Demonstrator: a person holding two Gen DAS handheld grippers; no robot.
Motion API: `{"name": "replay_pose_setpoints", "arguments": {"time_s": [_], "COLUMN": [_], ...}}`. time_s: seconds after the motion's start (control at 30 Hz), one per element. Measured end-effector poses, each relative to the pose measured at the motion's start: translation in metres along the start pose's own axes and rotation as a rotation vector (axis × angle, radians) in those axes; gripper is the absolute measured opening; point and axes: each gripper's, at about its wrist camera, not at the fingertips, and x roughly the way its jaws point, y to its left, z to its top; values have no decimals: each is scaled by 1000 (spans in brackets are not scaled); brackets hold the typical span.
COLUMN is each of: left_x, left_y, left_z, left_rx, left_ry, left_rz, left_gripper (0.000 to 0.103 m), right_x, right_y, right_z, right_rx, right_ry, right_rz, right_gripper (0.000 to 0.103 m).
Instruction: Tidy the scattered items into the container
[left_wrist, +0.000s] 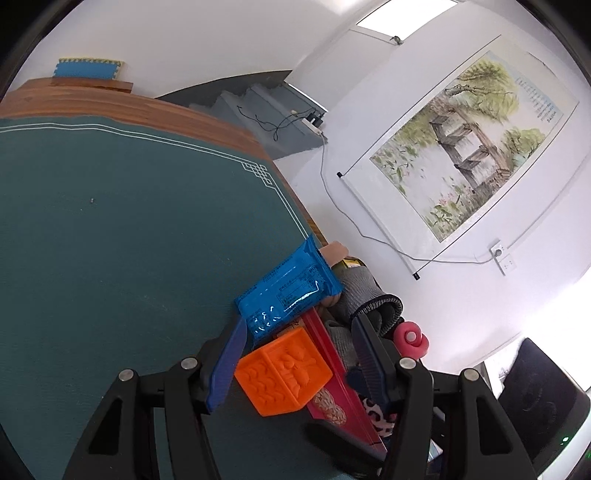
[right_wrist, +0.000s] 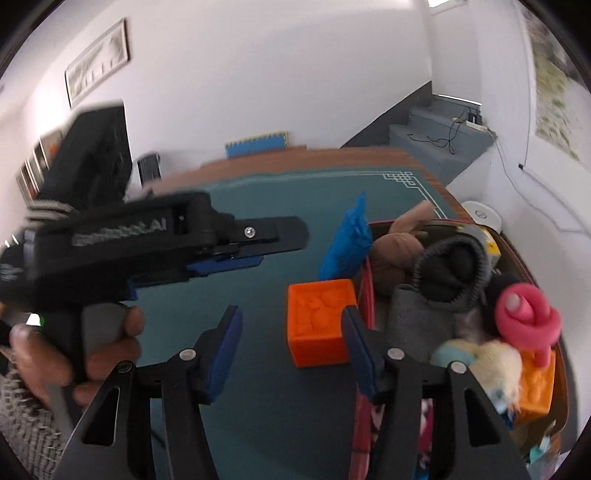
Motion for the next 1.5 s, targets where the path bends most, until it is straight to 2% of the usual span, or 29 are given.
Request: {"name": "replay_pose_setpoints", "arguments": {"time_s": [0.17,0.3,0.37,0.5,0.63,0.77,0.87,1.0,1.03,1.13,1.23,1.5], "left_x": [-2,-1,-1,-3,-5,-5,-6,-6,-6,-6,-5,-6], "left_y": [7,16,23,31,34,36,38,41,42,44,44,46], "left_z": [3,5,6,6,4,2,1,-1,-1,-1,-3,-5], "left_rx": [-9,-8,-25,-25,-12,-10,-8,-6,-8,-10,-7,-10], "left_ry": [7,-6,-14,-29,-33,-29,-26,-21,-20,-18,-15,-2], "left_rz": [-4,68,105,178,226,261,287,321,326,332,333,341], "left_gripper": [61,61,61,61,61,61,61,61,61,61,61,61], "right_x": [24,38,38,45,53,48,34,18,15,11,22,50], "right_y": [-1,-4,-4,10,27,26,15,-1,-3,-14,-13,16], "right_z": [4,5,5,1,-2,-7,-7,-5,-5,0,3,1], "right_rx": [-23,-13,-24,-102,-166,-137,-74,28,36,42,4,-136], "right_ry": [59,67,61,58,59,65,61,70,55,9,28,72], "right_rz": [-32,-81,-91,-131,-182,-69,54,329,318,182,47,-79], "right_gripper": [60,61,64,79,84,84,84,83,83,83,83,82]}}
